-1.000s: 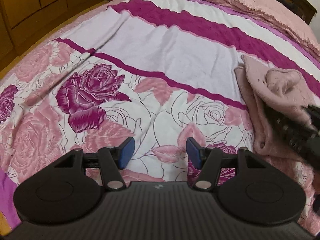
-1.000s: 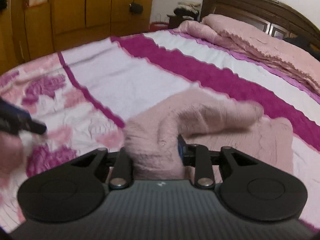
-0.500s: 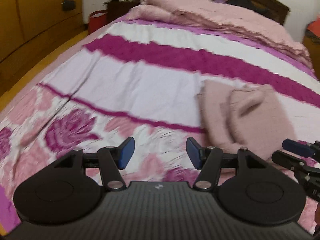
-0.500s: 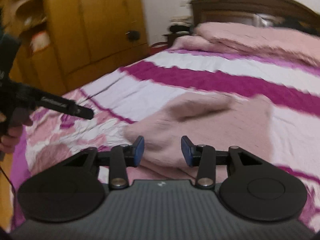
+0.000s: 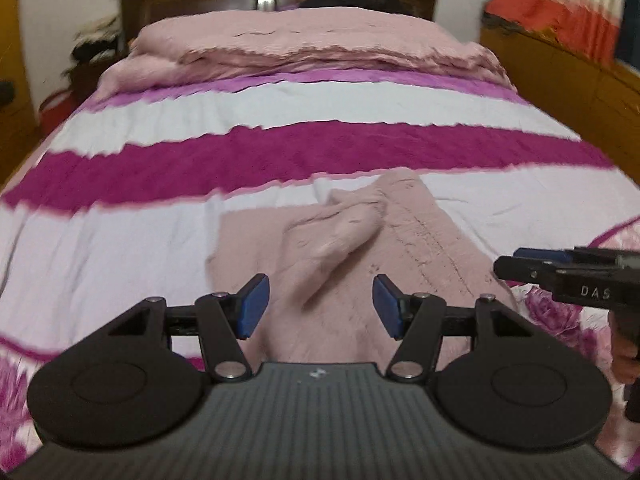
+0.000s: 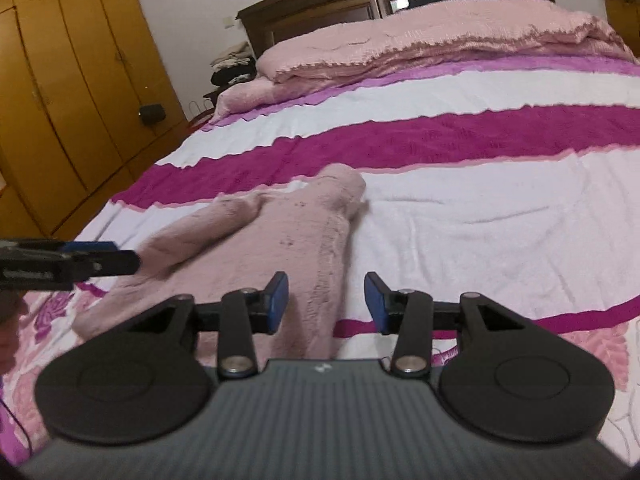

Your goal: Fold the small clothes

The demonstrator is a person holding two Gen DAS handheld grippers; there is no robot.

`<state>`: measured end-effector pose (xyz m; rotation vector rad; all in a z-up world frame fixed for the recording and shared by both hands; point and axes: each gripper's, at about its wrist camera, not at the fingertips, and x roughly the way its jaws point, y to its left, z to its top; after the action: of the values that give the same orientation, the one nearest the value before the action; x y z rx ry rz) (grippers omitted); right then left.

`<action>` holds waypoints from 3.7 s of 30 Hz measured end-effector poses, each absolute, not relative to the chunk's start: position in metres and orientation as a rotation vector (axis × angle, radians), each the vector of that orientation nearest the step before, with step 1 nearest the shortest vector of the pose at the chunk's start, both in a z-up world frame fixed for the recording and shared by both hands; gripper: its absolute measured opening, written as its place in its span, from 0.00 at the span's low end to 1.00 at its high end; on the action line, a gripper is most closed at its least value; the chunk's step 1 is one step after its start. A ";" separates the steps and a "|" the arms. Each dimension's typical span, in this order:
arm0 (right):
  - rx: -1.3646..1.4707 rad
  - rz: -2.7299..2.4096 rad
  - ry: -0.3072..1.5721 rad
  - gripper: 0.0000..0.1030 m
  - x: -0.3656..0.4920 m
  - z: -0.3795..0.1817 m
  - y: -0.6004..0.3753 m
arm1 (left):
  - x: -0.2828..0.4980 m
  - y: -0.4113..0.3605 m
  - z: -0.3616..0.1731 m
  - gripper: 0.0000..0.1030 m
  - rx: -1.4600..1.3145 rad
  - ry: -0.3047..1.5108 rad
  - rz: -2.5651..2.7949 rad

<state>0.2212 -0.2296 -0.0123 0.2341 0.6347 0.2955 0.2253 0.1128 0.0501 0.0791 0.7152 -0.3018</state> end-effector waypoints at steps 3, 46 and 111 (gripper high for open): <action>0.246 0.280 0.631 0.58 0.229 -0.024 -0.232 | 0.242 0.097 0.037 0.63 0.097 0.714 -0.294; 0.544 0.523 0.833 0.92 0.280 -0.063 -0.224 | 0.230 0.176 -0.036 0.76 -0.582 0.875 -0.205; 0.518 0.033 0.671 0.50 -0.036 -0.030 -0.374 | -0.048 -0.013 0.026 0.62 -0.216 0.917 -0.343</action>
<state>-0.0360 -0.3745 -0.0305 0.5175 0.6707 0.0334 -0.0479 -0.0134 0.0256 -0.2159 0.9166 -0.3431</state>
